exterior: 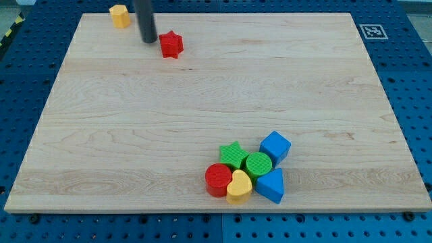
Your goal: Move red star and yellow hexagon towards top left corner of the board
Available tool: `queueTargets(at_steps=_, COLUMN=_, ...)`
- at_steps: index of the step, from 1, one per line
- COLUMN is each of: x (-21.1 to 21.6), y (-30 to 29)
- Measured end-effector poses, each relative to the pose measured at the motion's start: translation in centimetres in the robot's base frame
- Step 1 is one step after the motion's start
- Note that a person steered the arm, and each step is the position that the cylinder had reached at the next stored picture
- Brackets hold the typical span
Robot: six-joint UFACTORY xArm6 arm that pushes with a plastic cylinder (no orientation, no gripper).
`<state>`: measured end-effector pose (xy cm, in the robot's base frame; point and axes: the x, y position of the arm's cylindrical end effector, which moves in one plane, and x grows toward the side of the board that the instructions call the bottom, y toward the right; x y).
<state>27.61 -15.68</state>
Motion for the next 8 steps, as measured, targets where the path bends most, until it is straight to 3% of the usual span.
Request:
queueTargets(at_steps=1, x=-1.5, y=2.8)
queueTargets(at_steps=3, x=-1.5, y=14.3)
queueTargets(at_steps=4, x=3.3, y=18.9)
queueTargets(at_steps=5, x=8.1, y=14.0)
queueTargets(at_steps=6, x=7.3, y=6.1)
queueTargets(at_steps=8, x=7.1, y=12.9)
